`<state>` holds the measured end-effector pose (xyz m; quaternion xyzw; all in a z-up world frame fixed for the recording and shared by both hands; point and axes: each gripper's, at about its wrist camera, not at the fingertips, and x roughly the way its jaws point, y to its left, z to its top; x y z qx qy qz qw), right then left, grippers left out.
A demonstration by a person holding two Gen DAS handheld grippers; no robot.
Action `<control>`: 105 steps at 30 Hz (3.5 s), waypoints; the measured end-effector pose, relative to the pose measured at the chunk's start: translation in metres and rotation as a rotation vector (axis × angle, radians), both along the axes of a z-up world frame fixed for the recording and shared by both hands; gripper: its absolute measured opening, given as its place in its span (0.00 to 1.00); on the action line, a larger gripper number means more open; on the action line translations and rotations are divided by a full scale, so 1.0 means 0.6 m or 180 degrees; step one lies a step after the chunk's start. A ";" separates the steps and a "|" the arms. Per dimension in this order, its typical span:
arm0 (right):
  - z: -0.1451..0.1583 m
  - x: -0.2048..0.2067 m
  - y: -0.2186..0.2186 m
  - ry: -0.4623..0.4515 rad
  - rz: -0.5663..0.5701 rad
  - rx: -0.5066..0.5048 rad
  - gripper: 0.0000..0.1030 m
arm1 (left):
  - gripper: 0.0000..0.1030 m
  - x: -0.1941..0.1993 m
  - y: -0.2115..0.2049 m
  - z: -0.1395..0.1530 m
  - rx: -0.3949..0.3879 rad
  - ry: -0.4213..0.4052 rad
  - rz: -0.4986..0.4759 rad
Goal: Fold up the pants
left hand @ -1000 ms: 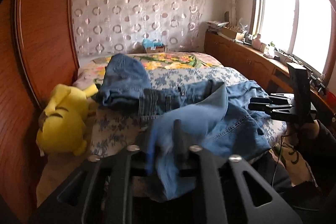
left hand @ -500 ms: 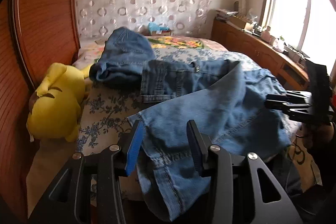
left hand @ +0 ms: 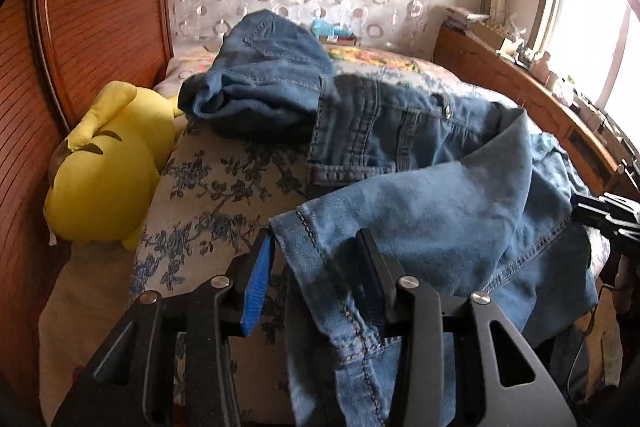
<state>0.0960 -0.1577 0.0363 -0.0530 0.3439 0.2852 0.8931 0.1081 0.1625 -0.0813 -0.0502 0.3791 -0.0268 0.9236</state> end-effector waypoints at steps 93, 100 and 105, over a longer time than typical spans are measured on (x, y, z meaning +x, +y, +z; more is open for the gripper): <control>-0.097 0.081 -0.369 0.0092 -0.1766 -0.0101 0.45 | 0.74 0.121 -0.279 0.059 -0.0086 -0.0270 -0.1113; -0.114 0.093 -0.376 0.0231 -0.1973 -0.0031 0.45 | 0.74 0.118 -0.304 0.036 -0.0067 -0.0162 -0.1153; -0.126 0.086 -0.376 0.0361 -0.1995 0.0004 0.45 | 0.74 0.115 -0.315 0.017 -0.0086 -0.0078 -0.1178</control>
